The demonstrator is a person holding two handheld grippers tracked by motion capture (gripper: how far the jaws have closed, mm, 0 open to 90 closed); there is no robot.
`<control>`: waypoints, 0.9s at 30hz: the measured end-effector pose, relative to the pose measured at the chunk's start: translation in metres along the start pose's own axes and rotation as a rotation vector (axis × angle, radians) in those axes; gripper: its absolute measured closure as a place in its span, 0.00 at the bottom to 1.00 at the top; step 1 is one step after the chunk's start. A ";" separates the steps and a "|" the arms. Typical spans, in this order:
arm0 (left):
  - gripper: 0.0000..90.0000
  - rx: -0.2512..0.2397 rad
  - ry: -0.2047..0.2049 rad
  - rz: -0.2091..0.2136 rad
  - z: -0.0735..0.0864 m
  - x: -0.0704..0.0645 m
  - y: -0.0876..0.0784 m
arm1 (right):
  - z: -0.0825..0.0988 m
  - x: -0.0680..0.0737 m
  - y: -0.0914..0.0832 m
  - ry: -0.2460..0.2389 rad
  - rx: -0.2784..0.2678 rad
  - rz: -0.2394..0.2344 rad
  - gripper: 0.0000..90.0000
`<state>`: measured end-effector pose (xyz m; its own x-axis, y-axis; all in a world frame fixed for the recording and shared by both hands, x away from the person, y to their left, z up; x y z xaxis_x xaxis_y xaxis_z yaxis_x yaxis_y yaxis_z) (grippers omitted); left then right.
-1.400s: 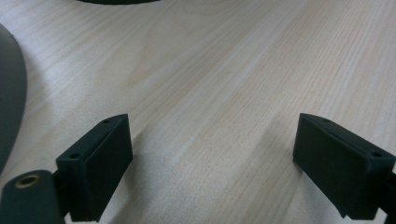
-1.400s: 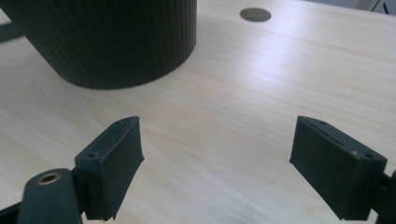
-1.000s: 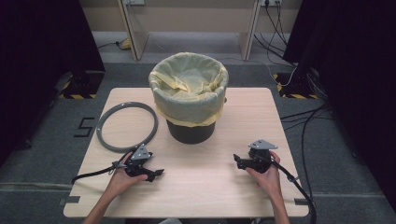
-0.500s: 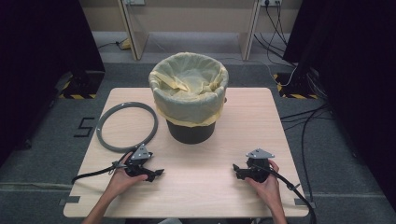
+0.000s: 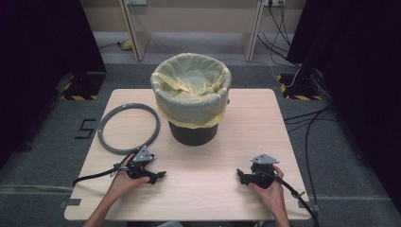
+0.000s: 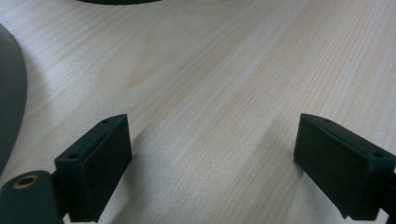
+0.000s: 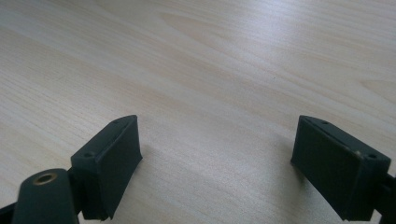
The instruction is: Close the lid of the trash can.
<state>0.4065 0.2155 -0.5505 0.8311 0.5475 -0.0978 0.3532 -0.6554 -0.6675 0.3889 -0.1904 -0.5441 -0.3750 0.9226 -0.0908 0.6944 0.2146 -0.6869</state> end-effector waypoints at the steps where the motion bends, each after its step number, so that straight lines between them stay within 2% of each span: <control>1: 0.12 0.000 0.000 0.000 0.000 0.000 0.000 | 0.000 0.000 0.000 -0.001 0.000 0.000 0.18; 4: 0.12 0.000 0.001 0.000 0.000 0.000 0.000 | 0.000 0.000 0.000 -0.001 0.001 -0.001 0.17; 10: 0.16 0.003 0.027 0.021 0.000 0.004 -0.003 | 0.000 0.000 0.001 -0.002 0.000 -0.001 0.17; 14: 0.17 0.023 0.054 -0.027 -0.001 0.009 -0.009 | -0.001 0.000 0.001 -0.003 0.000 -0.001 0.16; 16: 0.17 0.007 0.061 -0.055 -0.005 0.012 -0.017 | -0.001 0.000 0.001 -0.003 0.000 -0.001 0.16; 22: 0.17 -0.052 0.030 -0.094 -0.017 0.030 -0.038 | -0.001 0.000 0.001 -0.004 0.001 -0.002 0.16; 27: 0.17 -0.022 0.011 -0.120 -0.021 0.049 -0.045 | -0.001 0.000 0.001 -0.004 0.001 -0.002 0.16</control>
<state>0.4399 0.2611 -0.5094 0.7869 0.6169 -0.0099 0.4598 -0.5970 -0.6574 0.3903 -0.1903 -0.5444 -0.3787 0.9209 -0.0923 0.6929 0.2159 -0.6880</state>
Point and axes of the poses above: each handheld gripper's, and its own axes: y roughly forward along the jaws, z roughly out of its underside, x roughly to its left, the point moved 4 cm from there along y, roughly forward along the jaws, and after that the axes turned 7 degrees about z, right-handed, at the moved point
